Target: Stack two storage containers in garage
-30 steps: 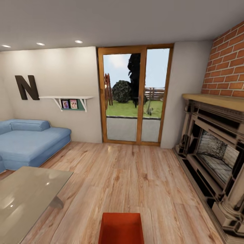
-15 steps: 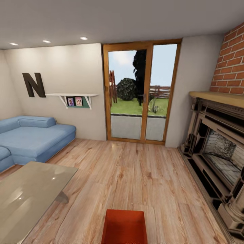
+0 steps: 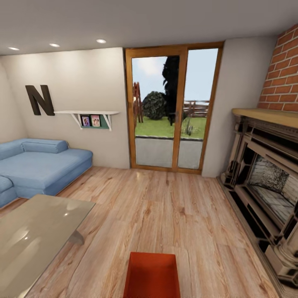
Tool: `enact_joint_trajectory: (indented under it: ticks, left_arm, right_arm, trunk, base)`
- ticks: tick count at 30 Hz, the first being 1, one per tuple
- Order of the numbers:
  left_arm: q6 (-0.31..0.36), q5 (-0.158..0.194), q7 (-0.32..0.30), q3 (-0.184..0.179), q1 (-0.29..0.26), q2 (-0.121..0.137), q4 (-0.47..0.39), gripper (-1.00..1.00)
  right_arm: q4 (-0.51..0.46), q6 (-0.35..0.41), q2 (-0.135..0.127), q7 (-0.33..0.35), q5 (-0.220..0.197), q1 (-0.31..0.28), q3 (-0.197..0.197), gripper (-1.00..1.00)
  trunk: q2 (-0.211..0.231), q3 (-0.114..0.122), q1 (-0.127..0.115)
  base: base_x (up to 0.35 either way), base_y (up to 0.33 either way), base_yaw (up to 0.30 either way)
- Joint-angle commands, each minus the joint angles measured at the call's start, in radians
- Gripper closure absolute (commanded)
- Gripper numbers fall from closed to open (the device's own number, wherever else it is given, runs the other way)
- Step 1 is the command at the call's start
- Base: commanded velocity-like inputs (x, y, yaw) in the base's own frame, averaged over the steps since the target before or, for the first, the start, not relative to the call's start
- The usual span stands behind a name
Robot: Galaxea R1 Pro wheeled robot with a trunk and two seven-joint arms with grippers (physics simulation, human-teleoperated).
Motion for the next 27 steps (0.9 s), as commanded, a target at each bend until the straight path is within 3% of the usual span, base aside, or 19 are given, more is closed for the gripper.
enact_joint_trajectory:
  ticks: [1, 27]
  left_arm:
    - [-0.003, 0.006, 0.001, 0.000, -0.001, 0.000, 0.001, -1.00]
    - [-0.004, 0.005, 0.001, -0.001, -0.001, -0.003, 0.000, -1.00]
  right_arm:
    - [0.003, -0.005, 0.000, -0.002, 0.002, -0.001, 0.007, -1.00]
    - [0.003, -0.005, 0.002, -0.003, 0.003, -0.001, 0.009, -1.00]
  trunk:
    - [-0.001, -0.003, 0.000]
    - [-0.001, -0.045, 0.000]
  base:
    - [0.000, 0.000, 0.000]
    - [0.000, 0.000, -0.024]
